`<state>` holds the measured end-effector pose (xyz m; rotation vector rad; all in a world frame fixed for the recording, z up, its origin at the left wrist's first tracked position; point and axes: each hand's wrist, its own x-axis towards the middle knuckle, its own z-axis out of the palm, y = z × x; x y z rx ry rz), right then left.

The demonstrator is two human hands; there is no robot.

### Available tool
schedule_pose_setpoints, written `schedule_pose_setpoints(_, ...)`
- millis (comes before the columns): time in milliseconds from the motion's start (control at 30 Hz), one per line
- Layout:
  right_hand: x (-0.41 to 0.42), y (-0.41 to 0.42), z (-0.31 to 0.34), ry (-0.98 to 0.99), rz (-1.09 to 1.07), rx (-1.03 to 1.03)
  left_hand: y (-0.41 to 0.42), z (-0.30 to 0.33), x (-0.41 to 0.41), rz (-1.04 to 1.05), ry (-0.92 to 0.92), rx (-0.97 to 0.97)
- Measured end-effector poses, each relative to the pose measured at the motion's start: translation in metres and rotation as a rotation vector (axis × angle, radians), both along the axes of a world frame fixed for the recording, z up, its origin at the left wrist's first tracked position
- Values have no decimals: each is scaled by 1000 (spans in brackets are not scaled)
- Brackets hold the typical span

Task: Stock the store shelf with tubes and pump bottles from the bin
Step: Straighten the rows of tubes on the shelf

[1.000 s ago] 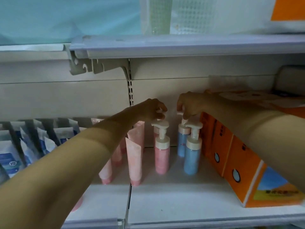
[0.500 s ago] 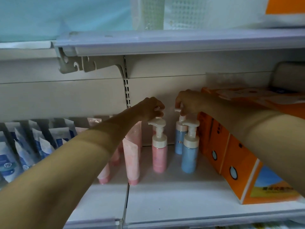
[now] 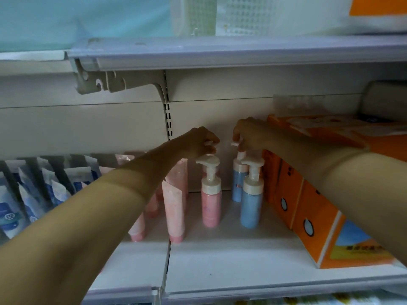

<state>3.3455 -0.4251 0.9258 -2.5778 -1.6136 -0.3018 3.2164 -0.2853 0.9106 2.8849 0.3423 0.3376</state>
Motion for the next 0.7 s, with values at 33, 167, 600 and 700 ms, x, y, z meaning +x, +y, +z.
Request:
schedule_pose_setpoints(33, 0, 0, 0, 3, 1, 1, 0, 0, 0, -3, -2, 0)
schedule_pose_setpoints(167, -2, 1, 1, 22, 11, 5, 0, -1, -1, 3, -12, -10)
schedule_pose_setpoints(600, -1, -3, 3, 63, 16, -5, 0, 2, -9, 28, -16, -68)
schedule_pose_setpoints(700, -8, -12, 17, 34, 40, 15, -3, 10, -19, 49, -195, -16)
